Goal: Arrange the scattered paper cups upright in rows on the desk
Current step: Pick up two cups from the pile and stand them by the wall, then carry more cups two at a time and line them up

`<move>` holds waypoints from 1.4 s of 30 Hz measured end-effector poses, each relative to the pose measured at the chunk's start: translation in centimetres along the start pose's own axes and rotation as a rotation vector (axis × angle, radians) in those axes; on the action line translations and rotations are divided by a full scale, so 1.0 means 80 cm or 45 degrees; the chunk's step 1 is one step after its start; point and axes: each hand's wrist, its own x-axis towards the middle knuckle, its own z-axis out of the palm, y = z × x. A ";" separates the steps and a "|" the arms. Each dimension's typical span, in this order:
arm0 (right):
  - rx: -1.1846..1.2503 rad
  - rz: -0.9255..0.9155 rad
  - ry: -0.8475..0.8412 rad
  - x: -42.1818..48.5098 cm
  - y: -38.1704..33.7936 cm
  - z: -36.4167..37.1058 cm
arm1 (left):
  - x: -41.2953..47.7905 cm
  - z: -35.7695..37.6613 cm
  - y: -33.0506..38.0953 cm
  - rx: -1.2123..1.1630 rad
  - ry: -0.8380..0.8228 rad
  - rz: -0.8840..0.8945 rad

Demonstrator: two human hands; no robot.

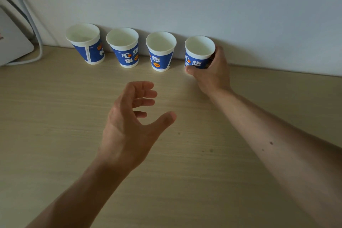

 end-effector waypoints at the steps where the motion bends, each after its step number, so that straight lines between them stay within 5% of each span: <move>1: -0.004 0.001 0.001 -0.001 0.001 0.000 | -0.001 -0.001 0.000 -0.002 0.000 0.001; 10: -0.032 -0.036 0.143 -0.116 -0.019 -0.054 | -0.048 -0.025 0.025 -0.026 -0.010 -0.023; 24: 0.232 0.288 0.218 -0.323 -0.224 -0.262 | -0.184 -0.076 0.241 -0.038 -0.223 0.011; 42: 0.603 0.367 0.511 -0.479 -0.226 -0.527 | -0.388 0.080 0.418 -0.237 -0.330 0.047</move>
